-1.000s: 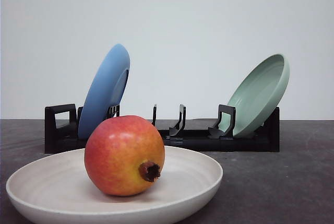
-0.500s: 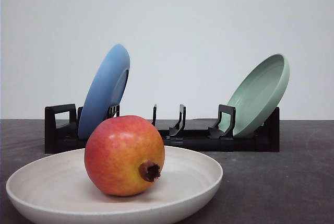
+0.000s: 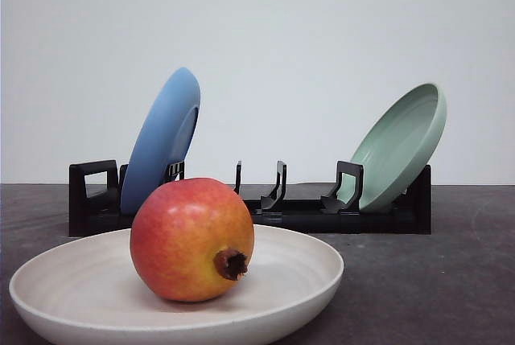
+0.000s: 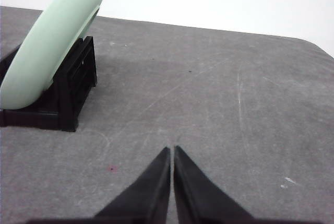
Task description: Place pomegranate in white plate
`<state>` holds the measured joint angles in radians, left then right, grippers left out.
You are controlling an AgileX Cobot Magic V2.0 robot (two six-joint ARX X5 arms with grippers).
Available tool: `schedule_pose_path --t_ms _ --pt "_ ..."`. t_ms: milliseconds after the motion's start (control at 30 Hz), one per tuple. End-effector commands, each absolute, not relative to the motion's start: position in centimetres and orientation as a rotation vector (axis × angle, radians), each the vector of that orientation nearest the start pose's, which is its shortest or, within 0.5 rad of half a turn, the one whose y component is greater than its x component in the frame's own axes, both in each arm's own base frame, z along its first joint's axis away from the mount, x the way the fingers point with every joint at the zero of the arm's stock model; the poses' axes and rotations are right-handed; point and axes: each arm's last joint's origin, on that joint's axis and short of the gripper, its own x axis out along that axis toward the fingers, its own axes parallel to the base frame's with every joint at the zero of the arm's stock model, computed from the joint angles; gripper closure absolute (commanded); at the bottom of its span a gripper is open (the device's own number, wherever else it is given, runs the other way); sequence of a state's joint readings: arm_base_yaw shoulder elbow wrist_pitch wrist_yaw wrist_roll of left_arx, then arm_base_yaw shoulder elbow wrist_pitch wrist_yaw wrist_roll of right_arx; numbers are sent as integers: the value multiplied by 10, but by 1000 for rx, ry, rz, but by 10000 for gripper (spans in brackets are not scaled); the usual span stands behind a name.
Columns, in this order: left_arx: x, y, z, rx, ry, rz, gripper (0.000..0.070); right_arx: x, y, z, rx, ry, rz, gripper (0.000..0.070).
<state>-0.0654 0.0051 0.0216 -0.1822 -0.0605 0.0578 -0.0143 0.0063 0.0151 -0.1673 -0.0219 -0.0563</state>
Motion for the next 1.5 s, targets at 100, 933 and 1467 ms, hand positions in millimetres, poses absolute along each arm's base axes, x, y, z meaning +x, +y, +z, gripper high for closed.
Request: schedule_pose_path --t_ms 100,933,1467 --pt "95 -4 149 61 177 -9 700 96 -1 152 -61 147 6 697" --pt "95 -4 149 61 177 -9 700 96 -1 152 -61 147 6 697" --pt "95 -4 149 61 177 -9 700 96 -1 152 -61 147 6 697"
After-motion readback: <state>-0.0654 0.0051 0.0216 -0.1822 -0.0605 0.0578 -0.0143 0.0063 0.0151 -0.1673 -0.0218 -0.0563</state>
